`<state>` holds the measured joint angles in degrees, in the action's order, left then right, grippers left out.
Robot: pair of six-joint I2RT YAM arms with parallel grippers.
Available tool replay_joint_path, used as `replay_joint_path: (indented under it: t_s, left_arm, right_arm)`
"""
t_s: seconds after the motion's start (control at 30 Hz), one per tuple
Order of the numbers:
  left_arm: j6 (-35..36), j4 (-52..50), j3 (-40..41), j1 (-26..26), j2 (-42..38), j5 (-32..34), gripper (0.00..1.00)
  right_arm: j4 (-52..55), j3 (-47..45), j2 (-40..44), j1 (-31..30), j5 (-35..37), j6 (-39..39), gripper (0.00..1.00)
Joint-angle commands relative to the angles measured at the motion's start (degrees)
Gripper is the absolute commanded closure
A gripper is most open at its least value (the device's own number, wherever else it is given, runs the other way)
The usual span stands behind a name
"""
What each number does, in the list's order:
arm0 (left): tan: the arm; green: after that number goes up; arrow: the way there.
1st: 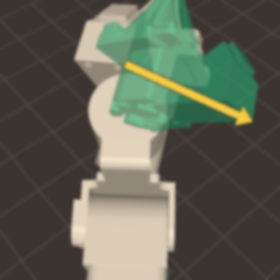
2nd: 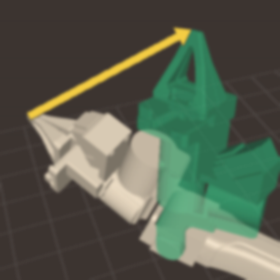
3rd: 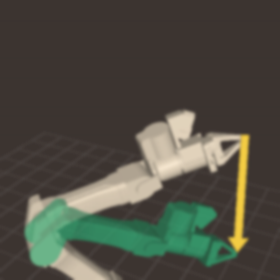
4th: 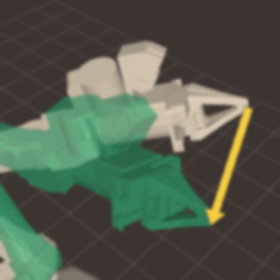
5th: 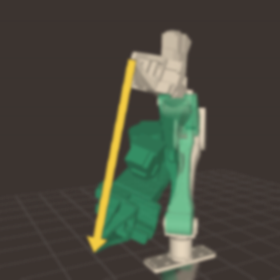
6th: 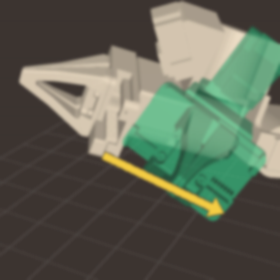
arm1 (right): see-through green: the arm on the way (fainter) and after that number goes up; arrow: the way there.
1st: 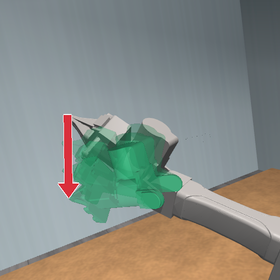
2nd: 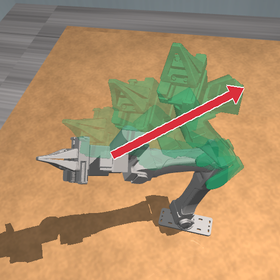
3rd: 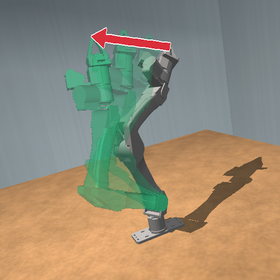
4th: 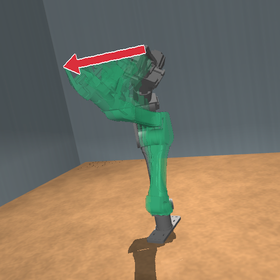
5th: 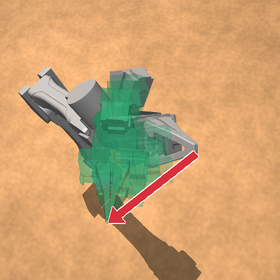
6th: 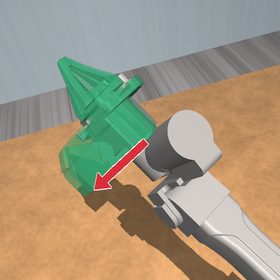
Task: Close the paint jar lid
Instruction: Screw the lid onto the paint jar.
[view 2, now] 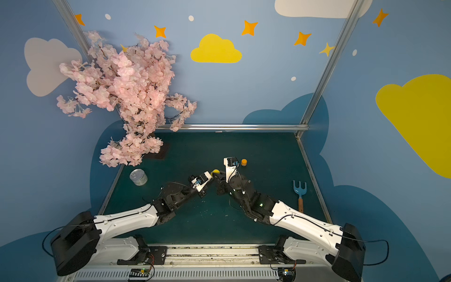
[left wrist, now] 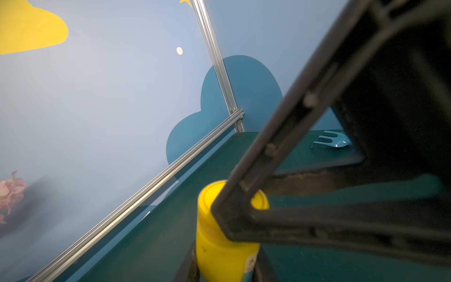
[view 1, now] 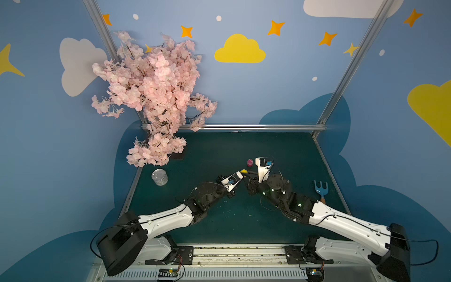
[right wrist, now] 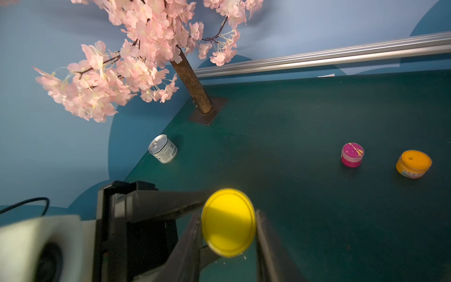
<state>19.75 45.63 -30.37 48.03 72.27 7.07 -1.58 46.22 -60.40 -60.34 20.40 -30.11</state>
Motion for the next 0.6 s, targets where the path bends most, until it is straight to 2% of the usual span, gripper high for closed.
replay_joint_path:
  t_s: [0.0,0.1,0.2,0.27,0.37,0.43,0.5,0.57]
  left_arm:
    - [-1.56,6.0,-2.3,-1.71,-1.53,4.86,0.73]
    - [-1.65,3.92,-0.76,-1.89,-1.35,4.77,0.73]
    - [-2.87,4.5,1.9,-2.24,-1.25,5.56,0.73]
    - [-3.34,4.49,3.75,-2.64,-1.7,3.35,0.72]
    - [-4.26,3.92,6.44,-3.65,-2.36,-5.42,0.72]
    - [-4.7,4.8,8.48,-4.78,-2.94,-14.91,0.72]
    - [-5.34,5.73,9.98,-5.78,-3.7,-28.35,0.71]
    - [-6.52,5.23,9.62,-5.93,-3.78,-37.64,0.71]
  right_arm:
    - [8.95,-4.07,5.4,-0.84,2.32,-0.76,0.48]
    - [9.35,-6.62,10.31,-0.83,2.67,1.34,0.33]
    - [11.12,-9.72,14.99,-0.68,4.19,1.88,0.3]
    - [10.31,-11.87,18.06,-0.49,3.68,5.39,0.29]
    - [9.94,-13.74,22.62,0.53,1.46,10.68,0.29]
    - [8.66,-14.59,24.78,1.83,-2.82,15.51,0.29]
    - [7.39,-14.66,26.18,3.84,-10.68,20.02,0.29]
    - [6.26,-14.5,26.12,5.46,-18.39,24.02,0.29]
